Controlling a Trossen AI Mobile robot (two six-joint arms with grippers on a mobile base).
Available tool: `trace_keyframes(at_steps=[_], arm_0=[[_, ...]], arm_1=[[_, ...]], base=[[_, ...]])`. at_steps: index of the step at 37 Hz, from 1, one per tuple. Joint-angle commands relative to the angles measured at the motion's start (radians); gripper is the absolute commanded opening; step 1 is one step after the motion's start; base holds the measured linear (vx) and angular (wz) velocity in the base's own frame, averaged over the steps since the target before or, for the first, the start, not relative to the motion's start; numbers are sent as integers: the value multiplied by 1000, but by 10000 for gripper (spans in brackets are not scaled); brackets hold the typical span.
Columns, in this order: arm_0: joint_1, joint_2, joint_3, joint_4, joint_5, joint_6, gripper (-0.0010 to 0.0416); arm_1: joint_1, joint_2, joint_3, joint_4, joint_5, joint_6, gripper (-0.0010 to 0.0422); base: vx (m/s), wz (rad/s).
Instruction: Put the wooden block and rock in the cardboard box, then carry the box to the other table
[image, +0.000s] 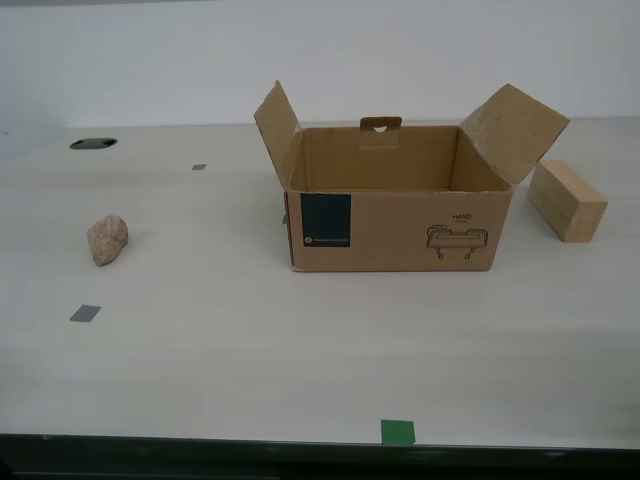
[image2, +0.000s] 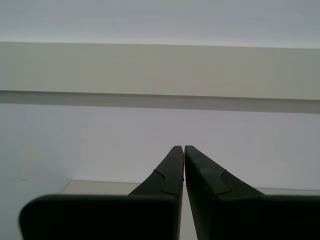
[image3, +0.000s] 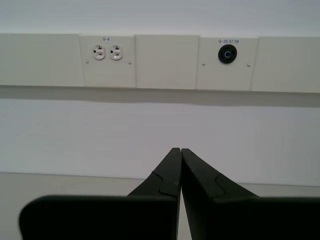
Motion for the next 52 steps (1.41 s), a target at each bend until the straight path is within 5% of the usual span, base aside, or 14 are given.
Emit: trace_keyframes(at_steps=[1,41,52], arm_0=[[0,0,0,4,0,0,0],[0,0,0,-2,0,4,4],[0,0,0,-34,0,3,74]], arm_1=[[0,0,1,6,2,2,0],[0,0,1,5,2,1,0],[0,0,2,5,2,0,0]], base=[[0,0],[0,0],[0,0]])
